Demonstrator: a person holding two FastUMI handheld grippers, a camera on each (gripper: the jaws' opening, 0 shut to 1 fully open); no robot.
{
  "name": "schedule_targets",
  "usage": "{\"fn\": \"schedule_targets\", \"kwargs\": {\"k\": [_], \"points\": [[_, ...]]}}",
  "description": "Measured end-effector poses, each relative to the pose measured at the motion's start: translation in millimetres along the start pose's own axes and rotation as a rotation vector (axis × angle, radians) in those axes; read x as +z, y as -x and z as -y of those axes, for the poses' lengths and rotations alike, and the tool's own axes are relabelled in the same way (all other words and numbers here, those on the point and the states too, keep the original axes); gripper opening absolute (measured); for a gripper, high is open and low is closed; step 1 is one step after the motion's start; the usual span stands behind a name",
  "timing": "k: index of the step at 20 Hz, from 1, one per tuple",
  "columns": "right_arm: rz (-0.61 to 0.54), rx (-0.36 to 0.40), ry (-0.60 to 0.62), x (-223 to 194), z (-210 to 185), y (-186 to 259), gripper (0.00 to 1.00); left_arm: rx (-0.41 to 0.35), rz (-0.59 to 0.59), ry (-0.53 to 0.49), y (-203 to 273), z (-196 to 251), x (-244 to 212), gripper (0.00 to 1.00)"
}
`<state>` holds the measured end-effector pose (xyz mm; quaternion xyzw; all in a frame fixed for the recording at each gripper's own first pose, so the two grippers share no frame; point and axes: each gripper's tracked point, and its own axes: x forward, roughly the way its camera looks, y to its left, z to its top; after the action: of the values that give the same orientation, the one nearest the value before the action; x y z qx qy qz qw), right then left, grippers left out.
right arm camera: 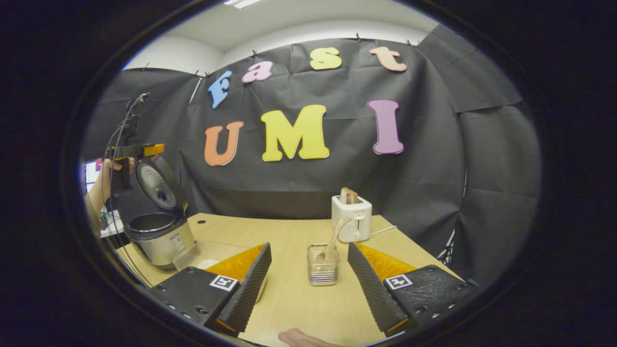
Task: Close the left gripper, press the button to open the rice cooker; take a wooden spoon from the chopstick holder with the right hand, scoop a spoonful of rice and pour it into the rice cooker, then put the wooden spoon back into the chopstick holder.
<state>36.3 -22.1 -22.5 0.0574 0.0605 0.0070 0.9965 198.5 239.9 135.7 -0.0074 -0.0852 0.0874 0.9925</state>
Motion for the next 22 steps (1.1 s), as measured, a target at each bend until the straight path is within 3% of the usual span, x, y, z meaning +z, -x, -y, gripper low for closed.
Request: {"fn": "schedule_targets", "kwargs": {"k": [2,3,6,7,8,12,15,17,19,22], "points": [[-0.003,0.006,-0.005,-1.1,-0.6,-0.5,0.98,0.004,0.004,0.002,14.4,0.0,-4.7,0.95],[-0.007,0.006,-0.005,-2.3,0.3,-1.2,0.94,0.005,0.005,0.0,21.9,-1.2,-7.5,1.0],[-0.017,0.01,-0.005,-4.8,-0.3,-3.4,0.95,-0.001,-0.002,0.004,45.3,-0.7,-19.2,1.0],[-0.02,0.01,-0.005,-5.5,0.0,-3.9,0.99,-0.002,-0.011,0.006,55.8,-0.6,-26.2,1.0],[-0.021,0.008,-0.006,-5.1,1.0,-3.3,0.95,-0.01,-0.013,0.001,67.7,-0.3,-33.4,1.0],[-0.018,0.006,-0.007,-4.4,0.7,-3.0,0.95,-0.06,-0.034,-0.041,107.4,5.5,-71.1,0.95],[-0.028,0.011,-0.006,-8.9,-3.4,-4.3,0.92,-0.066,-0.075,-0.065,128.8,6.4,-99.0,0.97],[-0.037,0.018,0.002,-11.3,-8.0,-5.2,0.95,-0.067,-0.089,-0.078,136.4,7.4,-111.6,0.97],[-0.042,0.02,0.014,-12.9,-11.1,-5.9,0.92,-0.073,-0.102,-0.061,141.3,8.5,-122.5,0.97],[-0.042,0.024,0.03,-14.0,-13.2,-6.1,0.95,-0.093,-0.168,0.043,147.3,9.2,-146.0,0.97]]}}
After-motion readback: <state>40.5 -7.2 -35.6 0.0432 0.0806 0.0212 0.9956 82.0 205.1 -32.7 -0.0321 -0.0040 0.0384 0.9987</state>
